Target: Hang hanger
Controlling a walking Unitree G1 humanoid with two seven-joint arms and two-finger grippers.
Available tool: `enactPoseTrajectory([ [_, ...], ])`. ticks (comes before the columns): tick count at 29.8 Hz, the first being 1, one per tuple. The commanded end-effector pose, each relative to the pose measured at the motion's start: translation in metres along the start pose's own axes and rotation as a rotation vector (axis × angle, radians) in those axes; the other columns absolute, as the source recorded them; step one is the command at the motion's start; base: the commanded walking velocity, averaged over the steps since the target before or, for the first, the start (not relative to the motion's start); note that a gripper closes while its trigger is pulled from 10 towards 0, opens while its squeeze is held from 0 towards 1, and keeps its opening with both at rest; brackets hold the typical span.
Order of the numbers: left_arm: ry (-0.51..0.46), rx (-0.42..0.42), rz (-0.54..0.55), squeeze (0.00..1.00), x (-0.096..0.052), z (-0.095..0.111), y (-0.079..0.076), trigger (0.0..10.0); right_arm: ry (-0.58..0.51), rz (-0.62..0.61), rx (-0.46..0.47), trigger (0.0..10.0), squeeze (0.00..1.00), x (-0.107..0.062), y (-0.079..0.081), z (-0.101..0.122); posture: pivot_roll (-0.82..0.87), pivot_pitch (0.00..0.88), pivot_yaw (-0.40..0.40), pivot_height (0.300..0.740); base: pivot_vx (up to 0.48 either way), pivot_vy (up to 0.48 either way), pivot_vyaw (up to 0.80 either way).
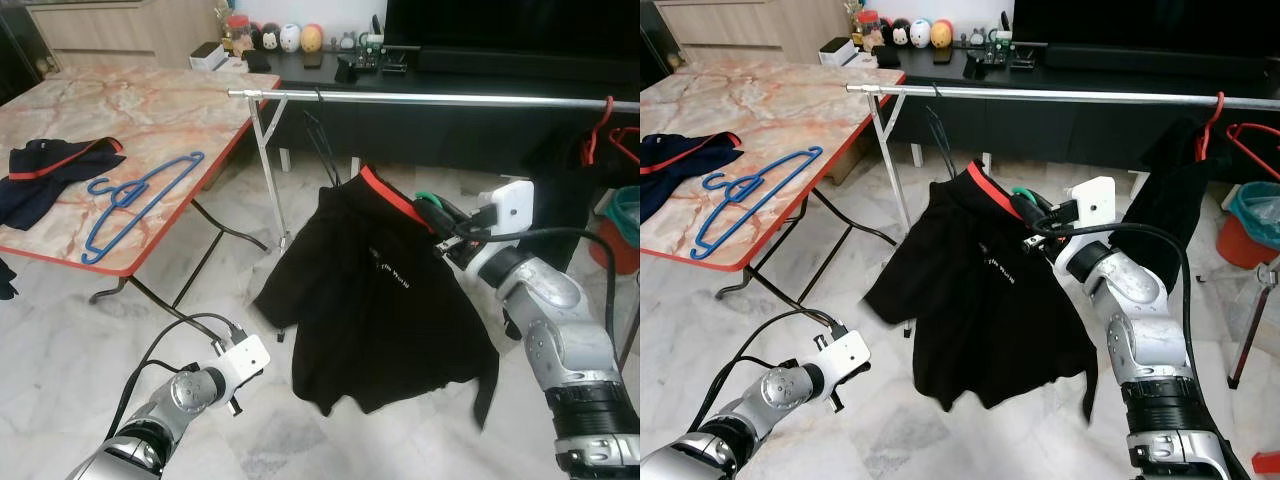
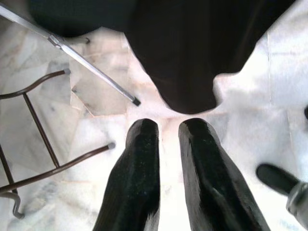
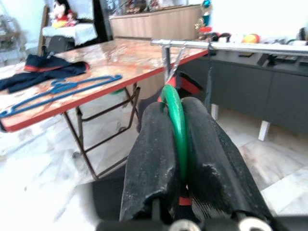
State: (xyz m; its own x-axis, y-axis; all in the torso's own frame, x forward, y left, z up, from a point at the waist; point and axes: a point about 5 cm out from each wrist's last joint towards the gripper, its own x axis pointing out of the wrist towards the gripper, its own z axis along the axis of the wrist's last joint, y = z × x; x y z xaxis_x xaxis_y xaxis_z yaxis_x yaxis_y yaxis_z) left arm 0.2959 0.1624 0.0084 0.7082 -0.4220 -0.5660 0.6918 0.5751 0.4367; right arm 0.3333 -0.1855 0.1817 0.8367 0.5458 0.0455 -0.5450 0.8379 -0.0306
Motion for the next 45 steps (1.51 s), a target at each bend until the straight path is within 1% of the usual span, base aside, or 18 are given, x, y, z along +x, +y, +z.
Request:
enactPoseTrajectory([
  [1, -0.01, -0.033, 0.022, 1.0, -0.004, -0.002, 0.008, 10.0, -0.013, 0.065, -0.032, 0.0, 0.0, -0.001, 0.007, 0.006, 0.02, 0.041, 0.055, 0.74, 0.0, 0.0, 0.0],
  [10, -0.042, -0.042, 0.083, 1.0, -0.009, 0.001, 0.026, 10.0, -0.002, 0.242, -0.064, 0.0, 0.0, -0.011, 0.017, 0.007, 0.02, 0.041, 0.052, 0.74, 0.0, 0.0, 0.0],
  [14, -0.094, -0.095, 0.11, 1.0, -0.012, 0.006, 0.036, 10.0, 0.071, 0.372, -0.107, 0.0, 0.0, -0.023, 0.021, -0.002, 0.02, 0.043, 0.051, 0.74, 0.0, 0.0, 0.0],
  [15, -0.118, -0.113, 0.093, 0.08, -0.013, 0.007, 0.037, 10.0, 0.095, 0.41, -0.119, 0.0, 0.0, -0.027, 0.023, -0.005, 0.02, 0.043, 0.051, 0.74, 0.0, 0.0, 0.0],
  [16, -0.132, -0.121, 0.085, 0.0, -0.014, 0.009, 0.038, 10.0, 0.11, 0.436, -0.124, 0.0, 0.0, -0.03, 0.024, -0.007, 0.02, 0.044, 0.05, 0.74, 0.0, 0.0, 0.0],
  [21, -0.219, -0.162, 0.01, 0.0, -0.017, 0.016, 0.039, 10.0, 0.181, 0.492, -0.142, 0.0, 0.0, -0.039, 0.025, -0.017, 0.02, 0.045, 0.051, 0.74, 0.0, 0.0, 0.0],
  [22, -0.259, -0.179, -0.023, 0.0, -0.017, 0.021, 0.039, 10.0, 0.193, 0.503, -0.142, 0.0, 0.0, -0.04, 0.025, -0.02, 0.02, 0.045, 0.051, 0.74, 0.0, 0.0, 0.0],
  [24, -0.33, -0.238, -0.084, 0.0, -0.018, 0.03, 0.039, 10.0, 0.199, 0.519, -0.14, 0.0, 0.0, -0.041, 0.027, -0.022, 0.02, 0.047, 0.054, 0.74, 0.0, 0.0, 0.0],
  [29, -0.402, -0.298, -0.153, 0.0, -0.019, 0.041, 0.041, 10.0, 0.206, 0.548, -0.138, 0.0, 0.0, -0.042, 0.031, -0.024, 0.02, 0.047, 0.054, 0.74, 0.0, 0.0, 0.0],
  [30, -0.434, -0.322, -0.177, 0.14, -0.019, 0.046, 0.042, 10.0, 0.207, 0.553, -0.139, 0.0, 0.0, -0.042, 0.032, -0.024, 0.02, 0.043, 0.055, 0.74, 0.0, 0.0, 0.0],
  [31, -0.434, -0.322, -0.177, 0.14, -0.019, 0.046, 0.042, 10.0, 0.207, 0.553, -0.139, 0.0, 0.0, -0.042, 0.032, -0.024, 0.02, 0.043, 0.055, 0.74, 0.0, 0.0, 0.0],
  [32, -0.477, -0.354, -0.205, 1.0, -0.02, 0.052, 0.044, 10.0, 0.207, 0.565, -0.136, 0.0, 0.0, -0.043, 0.033, -0.025, 0.02, 0.04, 0.055, 0.74, 0.0, 0.0, 0.0],
  [35, -0.536, -0.397, -0.237, 1.0, -0.022, 0.061, 0.048, 10.0, 0.211, 0.58, -0.132, 0.0, 0.0, -0.044, 0.034, -0.026, 0.02, 0.037, 0.055, 0.74, 0.0, 0.0, 0.0],
  [36, -0.578, -0.433, -0.276, 1.0, -0.024, 0.068, 0.05, 10.0, 0.213, 0.582, -0.131, 0.0, 0.0, -0.045, 0.035, -0.026, 0.02, 0.037, 0.055, 0.74, 0.0, 0.0, 0.0],
  [39, -0.627, -0.474, -0.35, 1.0, -0.028, 0.074, 0.05, 10.0, 0.219, 0.583, -0.131, 0.0, 0.0, -0.045, 0.035, -0.028, 0.02, 0.032, 0.056, 0.74, 0.0, 0.0, 0.0],
  [40, -0.627, -0.474, -0.35, 1.0, -0.028, 0.074, 0.05, 10.0, 0.219, 0.583, -0.131, 0.0, 0.0, -0.045, 0.035, -0.028, 0.02, 0.032, 0.056, 0.74, 0.0, 0.0, 0.0],
  [42, -0.634, -0.486, -0.467, 1.0, -0.032, 0.077, 0.041, 10.0, 0.219, 0.595, -0.123, 0.0, 0.0, -0.046, 0.037, -0.03, 0.02, 0.026, 0.056, 0.74, 0.0, 0.0, 0.0],
  [45, -0.611, -0.484, -0.52, 1.0, -0.032, 0.074, 0.034, 10.0, 0.217, 0.602, -0.123, 0.0, 0.0, -0.045, 0.039, -0.029, 0.02, 0.023, 0.056, 0.74, 0.0, 0.0, 0.0],
])
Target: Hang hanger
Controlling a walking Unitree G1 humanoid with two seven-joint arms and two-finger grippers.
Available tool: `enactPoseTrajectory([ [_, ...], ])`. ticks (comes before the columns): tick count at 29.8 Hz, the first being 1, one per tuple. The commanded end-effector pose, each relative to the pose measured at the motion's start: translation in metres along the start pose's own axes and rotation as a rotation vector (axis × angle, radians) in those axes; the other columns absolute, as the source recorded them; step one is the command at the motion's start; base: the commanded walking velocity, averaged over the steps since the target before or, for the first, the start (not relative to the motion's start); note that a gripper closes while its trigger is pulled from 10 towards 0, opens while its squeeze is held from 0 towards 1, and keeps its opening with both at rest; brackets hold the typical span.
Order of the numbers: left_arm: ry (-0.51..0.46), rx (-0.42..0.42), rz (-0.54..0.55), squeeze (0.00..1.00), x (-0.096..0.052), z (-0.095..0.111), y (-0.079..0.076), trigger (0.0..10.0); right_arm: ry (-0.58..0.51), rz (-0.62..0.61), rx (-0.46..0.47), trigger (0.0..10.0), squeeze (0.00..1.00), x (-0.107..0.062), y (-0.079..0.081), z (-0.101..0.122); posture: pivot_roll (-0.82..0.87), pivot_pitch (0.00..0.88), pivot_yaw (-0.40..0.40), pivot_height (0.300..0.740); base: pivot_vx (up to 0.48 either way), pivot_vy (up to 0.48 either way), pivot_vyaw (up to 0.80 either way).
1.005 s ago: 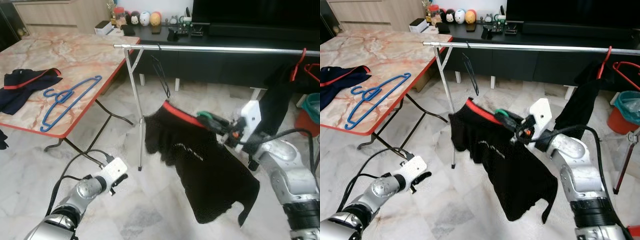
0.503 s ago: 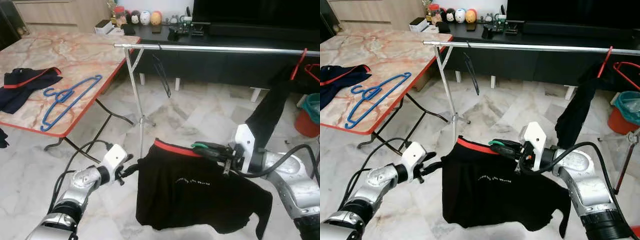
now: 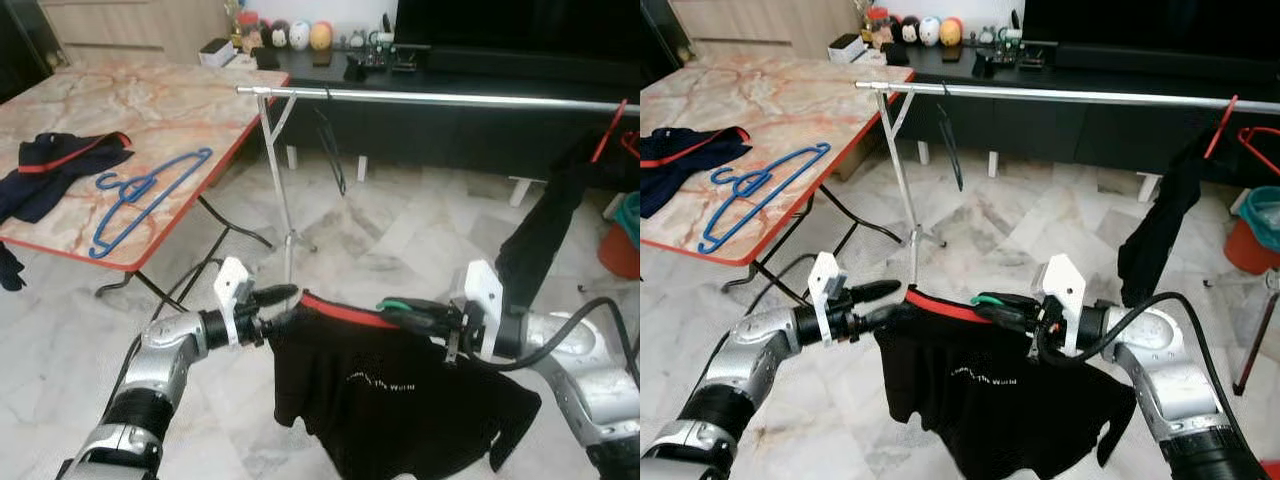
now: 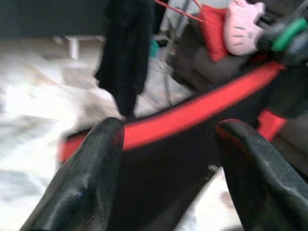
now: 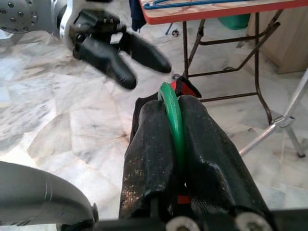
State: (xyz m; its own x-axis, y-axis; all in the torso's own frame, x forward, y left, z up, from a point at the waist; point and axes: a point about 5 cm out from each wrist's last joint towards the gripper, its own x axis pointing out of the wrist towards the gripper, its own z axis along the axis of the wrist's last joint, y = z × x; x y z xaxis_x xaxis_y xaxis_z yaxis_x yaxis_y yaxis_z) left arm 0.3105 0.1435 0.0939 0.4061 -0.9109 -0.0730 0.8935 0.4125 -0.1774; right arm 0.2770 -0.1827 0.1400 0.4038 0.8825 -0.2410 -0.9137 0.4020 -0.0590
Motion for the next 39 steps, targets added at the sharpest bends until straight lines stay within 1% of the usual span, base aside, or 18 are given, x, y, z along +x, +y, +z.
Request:
enactPoseTrajectory([
  [1, 0.026, -0.009, -0.042, 1.0, -0.001, -0.003, -0.004, 10.0, -0.027, 0.021, -0.051, 0.0, 0.0, 0.002, 0.002, 0.01, 0.02, 0.023, 0.056, 0.74, 0.0, 0.0, 0.0],
  [3, 0.044, -0.021, -0.06, 1.0, -0.001, -0.006, -0.008, 10.0, -0.032, 0.027, -0.053, 0.0, 0.0, 0.001, 0.003, 0.012, 0.02, 0.022, 0.056, 0.74, 0.0, 0.0, 0.0],
  [9, 0.043, -0.057, -0.073, 1.0, 0.001, -0.006, -0.011, 10.0, -0.038, 0.06, -0.058, 0.0, 0.0, 0.001, 0.005, 0.015, 0.01, 0.014, 0.051, 0.74, 0.0, 0.0, 0.0],
  [11, 0.046, -0.056, -0.07, 1.0, 0.001, -0.006, -0.011, 10.0, -0.04, 0.068, -0.058, 0.0, 0.0, 0.001, 0.006, 0.016, 0.01, 0.012, 0.051, 0.74, 0.0, 0.0, 0.0],
  [13, 0.034, -0.021, -0.032, 1.0, 0.003, -0.005, -0.009, 10.0, -0.045, 0.081, -0.059, 0.0, 0.0, 0.002, 0.007, 0.017, 0.01, 0.014, 0.051, 0.74, 0.0, 0.0, 0.0],
  [15, 0.021, -0.03, -0.016, 1.0, 0.003, -0.003, -0.008, 10.0, -0.045, 0.084, -0.058, 0.0, 0.0, 0.002, 0.008, 0.017, 0.01, 0.014, 0.051, 0.74, 0.0, 0.0, 0.0],
  [16, -0.003, -0.044, -0.002, 0.0, 0.003, 0.0, -0.006, 10.0, -0.044, 0.088, -0.058, 0.0, 0.0, 0.002, 0.008, 0.017, 0.01, 0.015, 0.051, 0.74, 0.0, 0.0, 0.0],
  [20, -0.036, -0.068, 0.008, 0.0, 0.002, 0.004, -0.004, 10.0, -0.044, 0.095, -0.055, 0.0, 0.0, 0.002, 0.009, 0.017, 0.01, 0.017, 0.051, 0.74, 0.0, 0.0, 0.0],
  [23, -0.085, -0.107, 0.035, 0.0, 0.001, 0.008, -0.001, 10.0, -0.046, 0.098, -0.053, 0.0, 0.0, 0.002, 0.01, 0.017, 0.01, 0.023, 0.053, 0.74, 0.0, 0.0, 0.0],
  [27, -0.164, -0.143, 0.138, 0.0, -0.004, 0.014, 0.011, 10.0, -0.051, 0.111, -0.046, 0.0, 0.0, 0.001, 0.012, 0.017, 0.01, 0.03, 0.054, 0.74, 0.0, 0.0, 0.0],
  [28, -0.176, -0.149, 0.141, 0.0, -0.004, 0.014, 0.011, 10.0, -0.052, 0.113, -0.045, 0.0, 0.0, 0.001, 0.013, 0.017, 0.01, 0.03, 0.054, 0.74, 0.0, 0.0, 0.0],
  [31, -0.2, -0.165, 0.104, 0.0, -0.004, 0.016, 0.009, 10.0, -0.054, 0.124, -0.041, 0.0, 0.0, 0.0, 0.014, 0.017, 0.01, 0.035, 0.054, 0.74, 0.0, 0.0, 0.0],
  [34, -0.198, -0.176, 0.024, 0.0, 0.0, 0.018, 0.004, 10.0, -0.056, 0.14, -0.036, 0.0, 0.0, 0.001, 0.016, 0.018, 0.01, 0.037, 0.053, 0.74, 0.0, 0.0, 0.0],
  [35, -0.185, -0.184, -0.052, 0.0, 0.002, 0.018, -0.003, 10.0, -0.056, 0.147, -0.035, 0.0, 0.0, 0.001, 0.017, 0.018, 0.01, 0.04, 0.053, 0.74, 0.0, 0.0, 0.0],
  [38, -0.127, -0.17, -0.176, 0.0, 0.007, 0.016, -0.014, 10.0, -0.062, 0.162, -0.032, 0.0, 0.0, 0.002, 0.019, 0.019, 0.01, 0.042, 0.054, 0.74, 0.0, 0.0, 0.0],
  [39, -0.123, -0.17, -0.191, 0.0, 0.008, 0.015, -0.015, 10.0, -0.063, 0.166, -0.032, 0.0, 0.0, 0.002, 0.019, 0.019, 0.01, 0.043, 0.054, 0.74, 0.0, 0.0, 0.0],
])
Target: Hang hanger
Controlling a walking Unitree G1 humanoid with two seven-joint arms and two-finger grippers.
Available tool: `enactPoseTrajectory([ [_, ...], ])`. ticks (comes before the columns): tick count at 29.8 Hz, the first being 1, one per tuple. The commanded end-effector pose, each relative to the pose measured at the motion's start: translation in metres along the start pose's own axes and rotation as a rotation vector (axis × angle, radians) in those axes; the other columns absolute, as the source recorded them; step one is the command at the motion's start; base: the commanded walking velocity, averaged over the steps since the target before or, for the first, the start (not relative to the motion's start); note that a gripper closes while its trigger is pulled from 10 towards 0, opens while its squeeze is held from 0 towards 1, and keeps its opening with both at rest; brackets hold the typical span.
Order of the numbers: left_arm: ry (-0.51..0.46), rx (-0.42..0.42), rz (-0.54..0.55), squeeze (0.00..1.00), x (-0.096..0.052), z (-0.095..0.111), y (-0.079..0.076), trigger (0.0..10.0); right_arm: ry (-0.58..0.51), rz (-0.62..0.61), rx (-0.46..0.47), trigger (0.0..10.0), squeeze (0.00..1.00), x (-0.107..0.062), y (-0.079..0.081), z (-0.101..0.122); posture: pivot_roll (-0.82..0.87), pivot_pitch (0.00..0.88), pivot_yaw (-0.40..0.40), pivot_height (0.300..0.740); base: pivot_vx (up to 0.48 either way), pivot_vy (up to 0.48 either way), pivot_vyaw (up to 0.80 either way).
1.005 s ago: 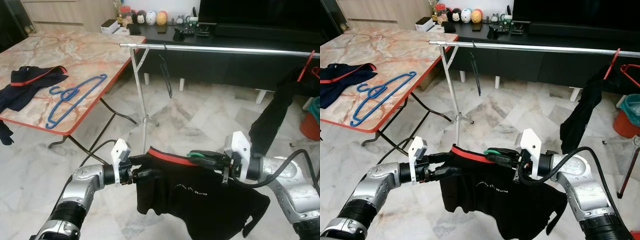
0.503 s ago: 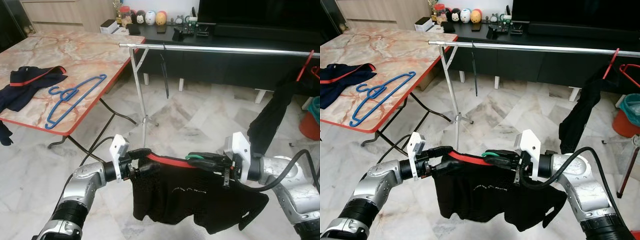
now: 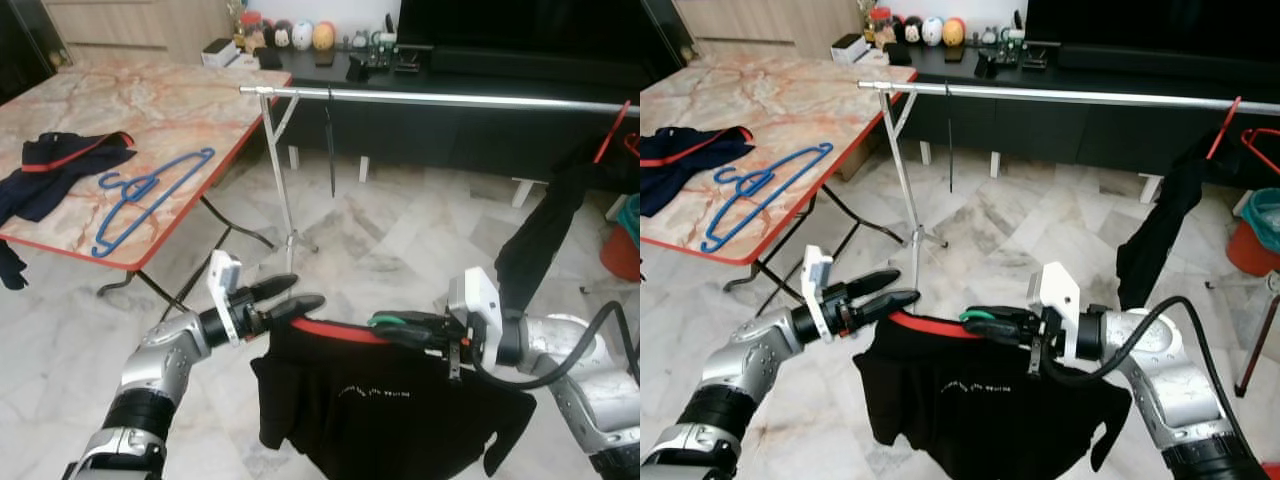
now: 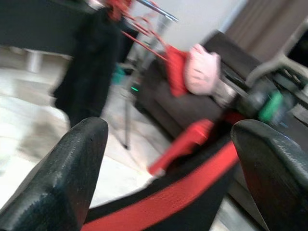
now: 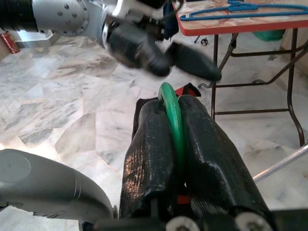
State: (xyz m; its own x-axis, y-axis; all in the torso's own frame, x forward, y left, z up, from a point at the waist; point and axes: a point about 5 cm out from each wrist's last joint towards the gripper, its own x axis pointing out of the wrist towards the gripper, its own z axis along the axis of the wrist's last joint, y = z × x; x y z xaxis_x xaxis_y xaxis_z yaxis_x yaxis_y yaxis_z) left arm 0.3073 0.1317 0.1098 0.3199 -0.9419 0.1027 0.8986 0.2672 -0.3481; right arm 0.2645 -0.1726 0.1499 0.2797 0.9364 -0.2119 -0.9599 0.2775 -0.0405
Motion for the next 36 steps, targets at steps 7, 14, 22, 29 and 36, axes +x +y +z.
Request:
enactPoseTrajectory([
  [7, 0.106, 0.029, -0.123, 0.0, 0.004, -0.006, -0.011, 10.0, -0.025, 0.055, -0.014, 0.0, 0.0, 0.002, 0.007, 0.008, 0.0, 0.046, 0.054, 0.74, 0.0, 0.0, 0.0],
  [14, 0.173, 0.072, -0.22, 0.0, 0.005, -0.005, -0.02, 10.0, -0.019, 0.059, -0.008, 0.0, 0.0, 0.004, 0.008, 0.006, 0.01, 0.047, 0.054, 0.74, 0.0, 0.0, 0.0],
  [22, 0.23, 0.14, -0.297, 0.0, 0.005, 0.004, -0.027, 10.0, -0.014, 0.058, -0.005, 0.0, 0.0, 0.005, 0.007, 0.005, 0.01, 0.049, 0.055, 0.74, 0.0, 0.0, 0.0],
  [29, 0.328, 0.149, -0.393, 0.0, -0.002, 0.002, -0.038, 10.0, -0.006, 0.043, -0.01, 0.0, 0.0, 0.006, 0.006, 0.004, 0.02, 0.05, 0.059, 0.74, 0.0, 0.0, 0.0],
  [36, 0.46, 0.187, -0.378, 0.0, -0.007, -0.013, -0.036, 10.0, -0.002, 0.035, -0.013, 0.0, 0.0, 0.007, 0.005, 0.004, 0.02, 0.05, 0.062, 0.74, 0.0, 0.0, 0.0],
])
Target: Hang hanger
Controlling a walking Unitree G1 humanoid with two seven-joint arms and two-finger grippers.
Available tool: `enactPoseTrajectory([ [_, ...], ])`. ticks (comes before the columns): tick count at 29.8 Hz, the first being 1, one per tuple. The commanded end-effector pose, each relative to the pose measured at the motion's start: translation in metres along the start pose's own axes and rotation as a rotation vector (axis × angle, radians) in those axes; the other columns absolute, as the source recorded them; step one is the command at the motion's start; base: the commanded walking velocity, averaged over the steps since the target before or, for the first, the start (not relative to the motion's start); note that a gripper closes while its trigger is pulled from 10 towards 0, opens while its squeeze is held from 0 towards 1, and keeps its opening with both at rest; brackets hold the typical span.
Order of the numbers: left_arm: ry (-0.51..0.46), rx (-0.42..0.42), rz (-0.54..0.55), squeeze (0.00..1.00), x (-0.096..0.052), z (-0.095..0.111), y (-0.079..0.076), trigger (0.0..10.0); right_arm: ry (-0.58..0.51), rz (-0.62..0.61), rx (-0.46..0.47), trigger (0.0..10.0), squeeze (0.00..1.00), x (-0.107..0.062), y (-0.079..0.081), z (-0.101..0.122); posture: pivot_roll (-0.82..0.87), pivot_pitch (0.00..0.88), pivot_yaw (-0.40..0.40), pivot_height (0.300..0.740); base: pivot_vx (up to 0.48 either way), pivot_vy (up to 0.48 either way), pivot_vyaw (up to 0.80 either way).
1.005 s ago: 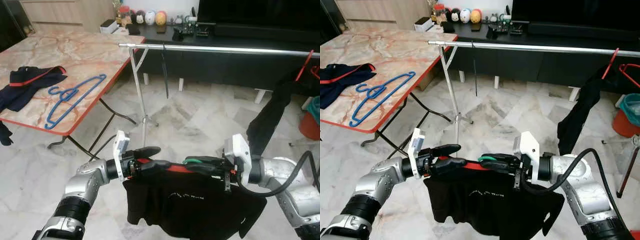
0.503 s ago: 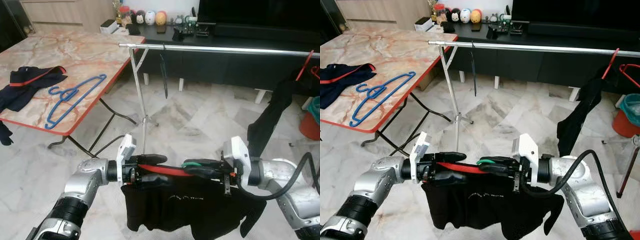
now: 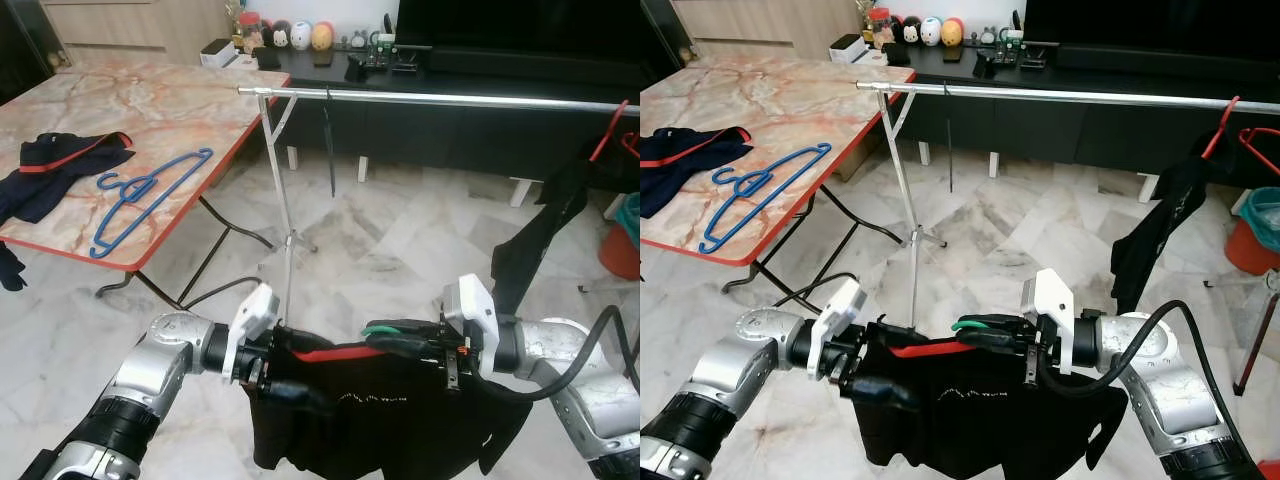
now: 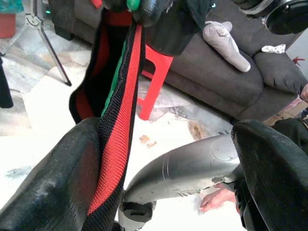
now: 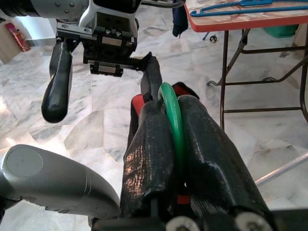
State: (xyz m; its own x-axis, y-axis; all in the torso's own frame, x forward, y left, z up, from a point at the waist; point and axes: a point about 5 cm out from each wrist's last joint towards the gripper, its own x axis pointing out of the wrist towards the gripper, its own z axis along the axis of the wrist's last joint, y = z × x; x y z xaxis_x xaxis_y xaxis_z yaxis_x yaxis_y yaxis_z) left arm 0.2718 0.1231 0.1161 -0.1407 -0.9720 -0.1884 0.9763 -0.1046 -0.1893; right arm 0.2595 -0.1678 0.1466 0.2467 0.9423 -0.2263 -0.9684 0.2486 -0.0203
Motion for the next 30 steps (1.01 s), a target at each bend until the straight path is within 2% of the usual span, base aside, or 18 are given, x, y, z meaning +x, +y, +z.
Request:
enactPoseTrajectory([
  [1, 0.055, -0.002, -0.006, 0.0, -0.001, -0.007, -0.002, 10.0, -0.016, 0.002, -0.026, 0.0, 0.0, 0.003, -0.001, 0.006, 0.02, 0.05, 0.062, 0.74, 0.0, 0.0, 0.0],
  [3, 0.079, 0.0, -0.01, 0.0, -0.001, -0.009, -0.003, 10.0, -0.014, -0.003, -0.028, 0.0, 0.0, 0.003, -0.002, 0.006, 0.02, 0.05, 0.062, 0.74, 0.0, 0.0, 0.0],
  [5, 0.202, 0.047, 0.06, 0.0, 0.002, -0.021, 0.003, 10.0, -0.015, -0.008, -0.03, 0.0, 0.0, 0.003, -0.003, 0.006, 0.02, 0.05, 0.063, 0.74, 0.0, 0.0, 0.0],
  [6, 0.202, 0.047, 0.06, 0.0, 0.002, -0.021, 0.003, 10.0, -0.015, -0.008, -0.03, 0.0, 0.0, 0.003, -0.003, 0.006, 0.02, 0.05, 0.063, 0.74, 0.0, 0.0, 0.0],
  [9, 0.267, 0.118, 0.18, 0.0, 0.003, -0.023, 0.014, 10.0, -0.02, 0.01, -0.035, 0.0, 0.0, 0.003, -0.001, 0.009, 0.02, 0.05, 0.063, 0.74, 0.0, 0.0, 0.0],
  [11, 0.278, 0.12, 0.201, 0.0, 0.003, -0.024, 0.016, 10.0, -0.019, 0.013, -0.036, 0.0, 0.0, 0.003, 0.0, 0.009, 0.02, 0.051, 0.065, 0.74, 0.0, 0.0, 0.0],
  [20, 0.417, 0.139, 0.184, 0.0, -0.006, -0.043, 0.011, 10.0, -0.016, 0.014, -0.041, 0.0, 0.0, 0.004, -0.001, 0.009, 0.02, 0.051, 0.069, 0.74, 0.0, 0.0, 0.0],
  [23, 0.399, 0.172, 0.241, 0.0, -0.007, -0.042, 0.017, 10.0, -0.012, 0.012, -0.046, 0.0, 0.0, 0.003, -0.001, 0.009, 0.02, 0.051, 0.069, 0.74, 0.0, 0.0, 0.0],
  [26, 0.302, 0.223, 0.386, 0.0, -0.006, -0.029, 0.031, 10.0, -0.003, 0.016, -0.044, 0.0, 0.0, 0.005, -0.001, 0.007, 0.02, 0.052, 0.069, 0.74, 0.0, 0.0, 0.0],
  [27, 0.238, 0.242, 0.451, 0.0, -0.005, -0.021, 0.037, 10.0, 0.0, 0.019, -0.042, 0.0, 0.0, 0.006, 0.0, 0.006, 0.03, 0.052, 0.069, 0.74, 0.0, 0.0, 0.0],
  [28, 0.238, 0.242, 0.451, 0.0, -0.005, -0.021, 0.037, 10.0, 0.0, 0.019, -0.042, 0.0, 0.0, 0.006, 0.0, 0.006, 0.03, 0.052, 0.069, 0.74, 0.0, 0.0, 0.0],
  [30, 0.165, 0.24, 0.485, 0.0, -0.004, -0.013, 0.04, 10.0, -0.002, 0.022, -0.039, 0.0, 0.0, 0.007, 0.001, 0.005, 0.03, 0.052, 0.07, 0.74, 0.0, 0.0, 0.0],
])
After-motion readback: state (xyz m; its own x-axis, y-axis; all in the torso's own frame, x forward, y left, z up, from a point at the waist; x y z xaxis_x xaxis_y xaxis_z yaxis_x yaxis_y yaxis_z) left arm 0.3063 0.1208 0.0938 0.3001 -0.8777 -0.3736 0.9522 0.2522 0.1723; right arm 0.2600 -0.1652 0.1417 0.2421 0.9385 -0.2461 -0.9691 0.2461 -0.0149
